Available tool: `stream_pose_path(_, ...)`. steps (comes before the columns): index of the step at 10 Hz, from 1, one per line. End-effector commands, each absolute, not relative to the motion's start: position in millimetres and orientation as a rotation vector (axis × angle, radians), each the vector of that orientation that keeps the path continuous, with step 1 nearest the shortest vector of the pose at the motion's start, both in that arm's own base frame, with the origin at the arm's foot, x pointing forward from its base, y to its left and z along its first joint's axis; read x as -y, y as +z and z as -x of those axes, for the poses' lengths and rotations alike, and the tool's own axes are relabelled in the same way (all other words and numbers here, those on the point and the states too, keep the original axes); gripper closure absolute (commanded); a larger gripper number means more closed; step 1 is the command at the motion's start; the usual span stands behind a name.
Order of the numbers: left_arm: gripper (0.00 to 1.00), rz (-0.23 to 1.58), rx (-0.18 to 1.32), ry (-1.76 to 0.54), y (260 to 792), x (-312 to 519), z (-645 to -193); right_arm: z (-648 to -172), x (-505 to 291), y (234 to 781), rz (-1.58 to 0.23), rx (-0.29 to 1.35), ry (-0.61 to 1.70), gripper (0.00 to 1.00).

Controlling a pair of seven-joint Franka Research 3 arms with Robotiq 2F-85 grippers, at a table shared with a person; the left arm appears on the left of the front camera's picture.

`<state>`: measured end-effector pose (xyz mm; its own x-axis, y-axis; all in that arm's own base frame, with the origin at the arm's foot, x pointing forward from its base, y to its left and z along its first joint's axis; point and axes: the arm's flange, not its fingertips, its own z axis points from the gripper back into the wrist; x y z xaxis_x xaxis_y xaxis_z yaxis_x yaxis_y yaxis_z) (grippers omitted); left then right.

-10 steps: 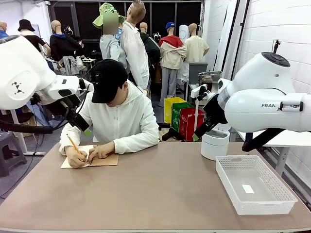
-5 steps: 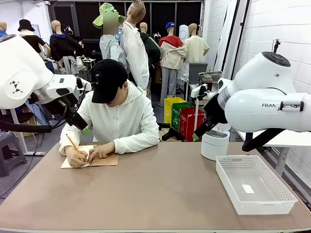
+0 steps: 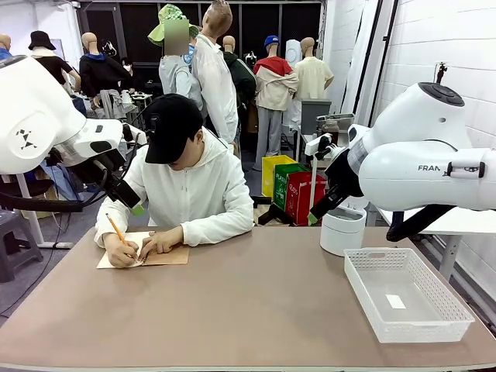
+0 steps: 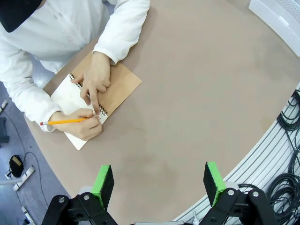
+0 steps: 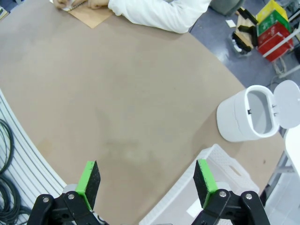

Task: Sort the paper based on its condition.
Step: If a person hands you a paper, place it in the Organizing basket , and if it's crumpled, put it in the Trash can.

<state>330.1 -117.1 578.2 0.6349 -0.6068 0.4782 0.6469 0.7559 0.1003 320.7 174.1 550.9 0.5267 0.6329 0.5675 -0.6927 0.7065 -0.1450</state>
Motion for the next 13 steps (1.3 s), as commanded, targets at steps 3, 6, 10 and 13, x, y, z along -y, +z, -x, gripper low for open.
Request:
stream_pose_path(3,0.0,0.1,0.515,-0.73,578.7,117.4,-329.4,-320.8,-174.3,550.7,-0.106,0.634,0.795,0.0)
stream_pose_path(6,0.0,0.1,0.515,-0.73,578.7,117.4,-329.4,-320.8,-174.3,550.7,-0.106,0.634,0.795,0.0)
stream_pose_path(10,0.0,0.1,0.515,-0.73,578.7,117.4,-329.4,-320.8,-174.3,550.7,-0.106,0.634,0.795,0.0)
stream_pose_path(13,0.0,0.1,0.515,-0.73,578.7,117.4,-329.4,-320.8,-174.3,550.7,-0.106,0.634,0.795,0.0)
